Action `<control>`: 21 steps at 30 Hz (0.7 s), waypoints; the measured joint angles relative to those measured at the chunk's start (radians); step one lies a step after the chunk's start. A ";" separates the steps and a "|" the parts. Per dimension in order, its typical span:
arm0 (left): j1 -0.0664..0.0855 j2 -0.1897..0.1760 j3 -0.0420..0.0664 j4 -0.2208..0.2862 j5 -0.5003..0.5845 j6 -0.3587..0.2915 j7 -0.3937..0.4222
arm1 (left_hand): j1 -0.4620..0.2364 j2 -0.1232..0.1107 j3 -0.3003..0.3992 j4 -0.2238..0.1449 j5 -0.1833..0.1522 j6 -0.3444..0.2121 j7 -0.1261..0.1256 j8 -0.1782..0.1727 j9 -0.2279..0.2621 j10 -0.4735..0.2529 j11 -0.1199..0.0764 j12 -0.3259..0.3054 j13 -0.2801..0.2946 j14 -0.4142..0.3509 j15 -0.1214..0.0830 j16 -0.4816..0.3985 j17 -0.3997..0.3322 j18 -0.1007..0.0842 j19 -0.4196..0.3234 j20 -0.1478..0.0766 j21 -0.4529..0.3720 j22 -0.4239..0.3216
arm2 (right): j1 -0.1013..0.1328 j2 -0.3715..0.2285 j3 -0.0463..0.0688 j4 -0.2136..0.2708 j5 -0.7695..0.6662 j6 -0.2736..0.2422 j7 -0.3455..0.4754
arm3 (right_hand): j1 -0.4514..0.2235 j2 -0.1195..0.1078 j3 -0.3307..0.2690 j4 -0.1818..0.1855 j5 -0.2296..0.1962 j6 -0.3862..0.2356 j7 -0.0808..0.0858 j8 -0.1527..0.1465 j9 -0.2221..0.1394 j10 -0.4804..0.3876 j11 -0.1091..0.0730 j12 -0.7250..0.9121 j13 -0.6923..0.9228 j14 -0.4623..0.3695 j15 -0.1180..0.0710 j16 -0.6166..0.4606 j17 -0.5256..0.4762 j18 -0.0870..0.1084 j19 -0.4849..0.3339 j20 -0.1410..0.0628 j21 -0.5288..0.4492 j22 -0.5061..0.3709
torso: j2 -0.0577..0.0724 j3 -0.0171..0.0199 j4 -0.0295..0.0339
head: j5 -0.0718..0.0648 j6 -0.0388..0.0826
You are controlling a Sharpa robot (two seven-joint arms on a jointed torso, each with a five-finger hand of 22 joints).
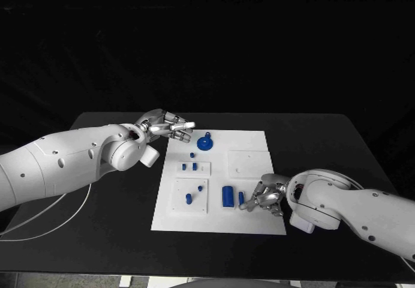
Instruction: Assemble the parts on the task board
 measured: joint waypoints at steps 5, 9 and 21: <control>0.000 0.000 0.000 0.000 0.000 0.000 -0.001 | 0.000 0.000 0.000 0.000 0.000 0.000 0.000 0.000 0.000 0.000 0.000 0.000 0.000 0.000 0.000 0.000 0.000 0.000 0.000 0.000 0.000 -0.001 | 0.001 0.012 0.001 -0.015 0.000 0.004 -0.010 | 0.027 0.000 0.128 -0.076 -0.020 0.006 0.000 -0.001 0.003 0.000 0.000 0.000 0.000 0.004 -0.003 0.000 -0.001 0.000 0.000 0.000 0.000 0.000 | 0.000 0.0001 -0.0003 | 0.001 -0.001; 0.000 0.000 0.000 0.000 0.000 0.000 -0.003 | 0.005 0.005 -0.003 -0.003 0.000 0.000 0.000 0.000 0.000 0.000 0.000 0.000 0.000 0.000 0.000 0.000 0.000 0.000 0.000 0.000 0.000 -0.001 | 0.003 0.022 0.004 -0.026 0.001 0.014 -0.017 | 0.020 -0.015 0.208 -0.149 0.002 0.006 0.000 -0.001 0.003 0.000 0.000 0.000 0.000 0.004 -0.004 0.000 -0.003 0.000 0.000 0.000 0.000 0.000 | 0.000 0.0002 -0.0003 | 0.001 -0.001; 0.000 0.000 -0.001 0.000 -0.002 0.001 -0.006 | 0.005 0.005 -0.003 -0.003 0.000 0.000 0.000 0.000 0.000 0.000 0.000 0.000 0.000 0.000 0.000 0.000 0.000 0.000 0.000 0.000 0.000 -0.001 | 0.009 0.037 0.004 -0.048 0.003 0.024 -0.021 | -0.033 -0.027 0.201 -0.166 -0.009 0.010 -0.004 0.000 0.003 0.000 0.000 0.000 -0.002 0.004 -0.004 0.000 -0.004 0.000 0.000 0.000 0.000 0.000 | 0.000 0.0005 -0.0006 | 0.000 0.000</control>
